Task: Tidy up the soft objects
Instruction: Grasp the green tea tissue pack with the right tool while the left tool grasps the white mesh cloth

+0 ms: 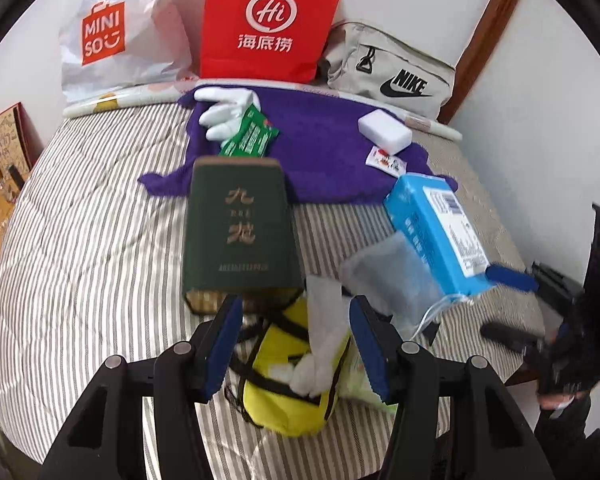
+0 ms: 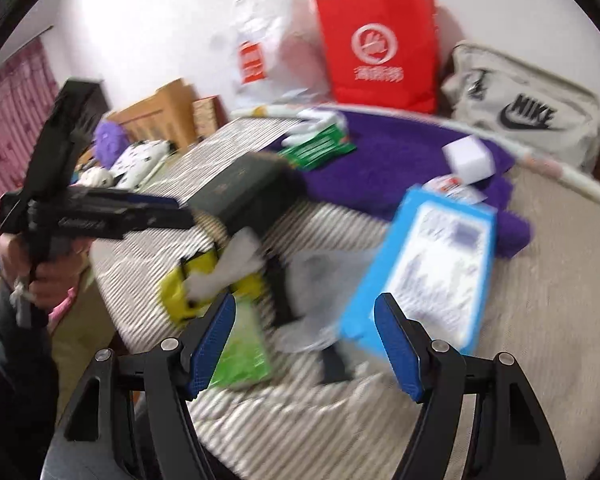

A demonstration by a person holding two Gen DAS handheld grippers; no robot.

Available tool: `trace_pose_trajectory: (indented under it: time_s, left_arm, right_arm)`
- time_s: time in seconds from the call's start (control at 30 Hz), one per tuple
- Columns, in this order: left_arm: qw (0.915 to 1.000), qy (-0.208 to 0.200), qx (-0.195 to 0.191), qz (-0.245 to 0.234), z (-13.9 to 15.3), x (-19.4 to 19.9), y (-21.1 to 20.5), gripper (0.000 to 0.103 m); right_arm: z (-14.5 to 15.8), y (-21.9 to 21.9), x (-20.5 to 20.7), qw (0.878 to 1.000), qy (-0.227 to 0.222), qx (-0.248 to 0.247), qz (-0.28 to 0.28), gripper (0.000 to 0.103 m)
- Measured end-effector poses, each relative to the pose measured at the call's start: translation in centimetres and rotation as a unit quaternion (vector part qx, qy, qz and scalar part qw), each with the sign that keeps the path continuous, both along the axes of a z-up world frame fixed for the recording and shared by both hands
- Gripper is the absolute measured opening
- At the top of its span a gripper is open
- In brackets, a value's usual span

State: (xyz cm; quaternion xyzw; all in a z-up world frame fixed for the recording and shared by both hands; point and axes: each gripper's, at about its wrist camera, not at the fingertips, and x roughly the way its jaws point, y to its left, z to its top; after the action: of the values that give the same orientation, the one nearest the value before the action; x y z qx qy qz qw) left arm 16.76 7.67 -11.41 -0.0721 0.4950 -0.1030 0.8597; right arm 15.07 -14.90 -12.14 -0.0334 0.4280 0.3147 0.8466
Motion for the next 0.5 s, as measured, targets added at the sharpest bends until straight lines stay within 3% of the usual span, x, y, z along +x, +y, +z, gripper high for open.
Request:
trace_pose_trajectory:
  time_s: [0.27,0.5]
  left_arm:
    - [0.9993,0.012,-0.035,0.012,-1.7,-2.9,1.1,0.054]
    - [0.9996,0.003,-0.029,0.002,-2.0,-4.0,1.1,0.054]
  right_arm:
    - [-3.7,3.5,-2.5,0.998,0.038,0.012,0.044,0.071]
    - [-6.7,5.5,-2.1,0.997,0.06,-0.009,0.054,0.07]
